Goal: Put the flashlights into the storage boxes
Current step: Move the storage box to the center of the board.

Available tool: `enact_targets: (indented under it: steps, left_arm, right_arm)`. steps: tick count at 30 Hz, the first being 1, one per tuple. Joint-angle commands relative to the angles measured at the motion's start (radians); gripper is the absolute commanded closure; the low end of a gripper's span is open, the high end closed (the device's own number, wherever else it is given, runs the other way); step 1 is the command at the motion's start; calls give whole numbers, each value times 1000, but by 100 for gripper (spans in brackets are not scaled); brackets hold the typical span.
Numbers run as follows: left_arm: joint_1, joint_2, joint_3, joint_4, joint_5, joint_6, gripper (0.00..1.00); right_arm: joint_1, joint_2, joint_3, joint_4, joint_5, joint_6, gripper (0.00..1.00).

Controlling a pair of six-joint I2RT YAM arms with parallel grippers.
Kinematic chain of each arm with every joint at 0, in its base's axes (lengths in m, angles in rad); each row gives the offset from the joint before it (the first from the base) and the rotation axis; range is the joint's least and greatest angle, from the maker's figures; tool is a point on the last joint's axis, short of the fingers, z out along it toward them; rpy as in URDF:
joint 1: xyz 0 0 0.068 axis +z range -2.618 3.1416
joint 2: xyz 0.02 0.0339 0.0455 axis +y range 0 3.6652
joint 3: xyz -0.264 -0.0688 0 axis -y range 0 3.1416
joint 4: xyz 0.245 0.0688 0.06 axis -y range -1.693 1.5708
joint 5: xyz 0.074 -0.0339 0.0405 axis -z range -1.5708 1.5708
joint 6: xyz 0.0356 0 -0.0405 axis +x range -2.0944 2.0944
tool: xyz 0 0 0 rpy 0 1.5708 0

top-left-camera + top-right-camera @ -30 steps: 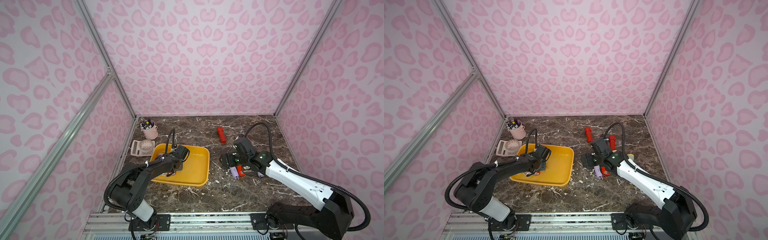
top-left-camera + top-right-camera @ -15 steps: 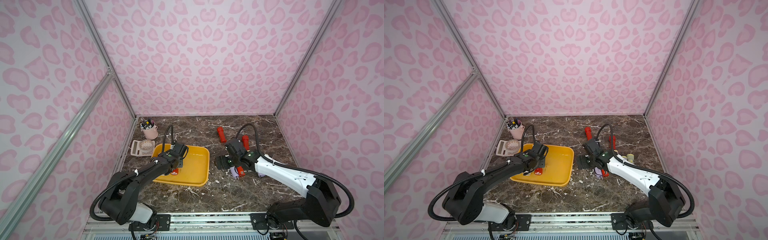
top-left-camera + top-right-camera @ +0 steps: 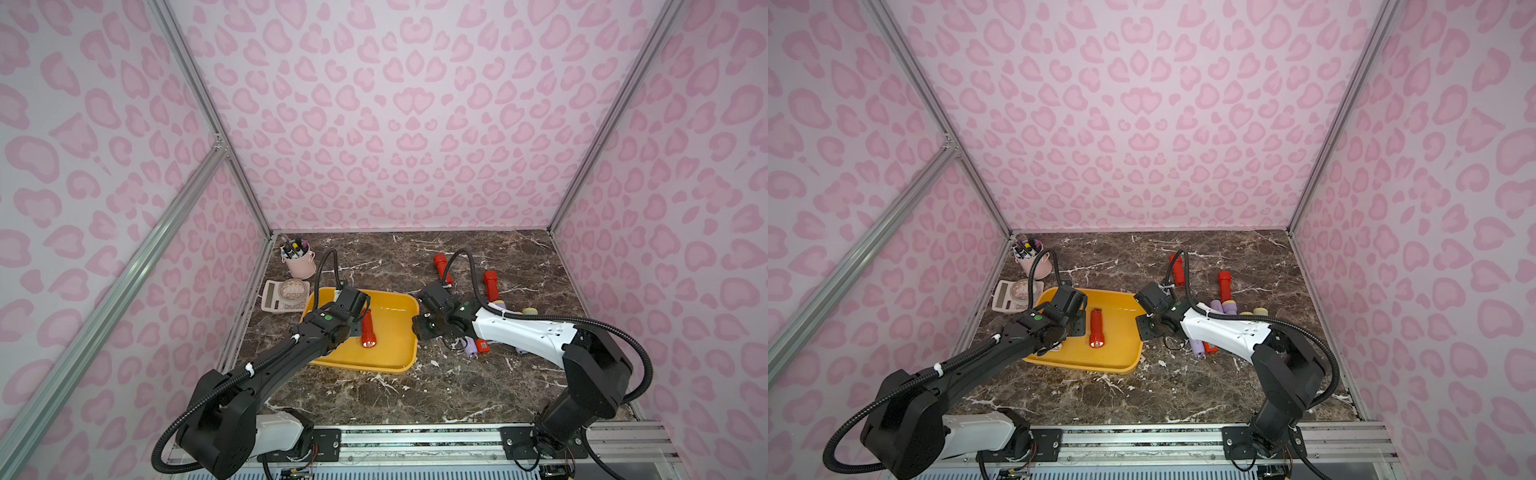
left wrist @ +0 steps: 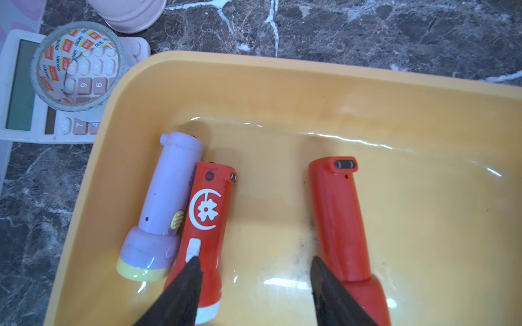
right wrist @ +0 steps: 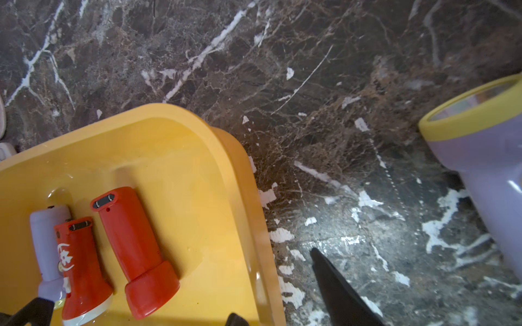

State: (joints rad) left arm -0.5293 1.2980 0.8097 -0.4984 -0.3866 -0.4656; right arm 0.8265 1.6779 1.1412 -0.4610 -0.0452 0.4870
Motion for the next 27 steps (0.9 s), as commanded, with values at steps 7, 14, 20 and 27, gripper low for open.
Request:
enact_targets:
  steps: [7, 14, 20, 27]
  left_arm:
    - [-18, 14, -38, 81, 88, -23, 37]
    - [-42, 82, -25, 107, 102, -21, 38]
    - [-44, 113, -8, 121, 103, -12, 38]
    - [-44, 159, 27, 131, 105, 2, 38]
  right_arm:
    - [-3, 88, 68, -17, 47, 20, 56]
    - [-34, 126, 102, -34, 63, 19, 67]
    - [-90, 127, 112, -44, 71, 4, 73]
    - [-181, 149, 125, -52, 67, -36, 74]
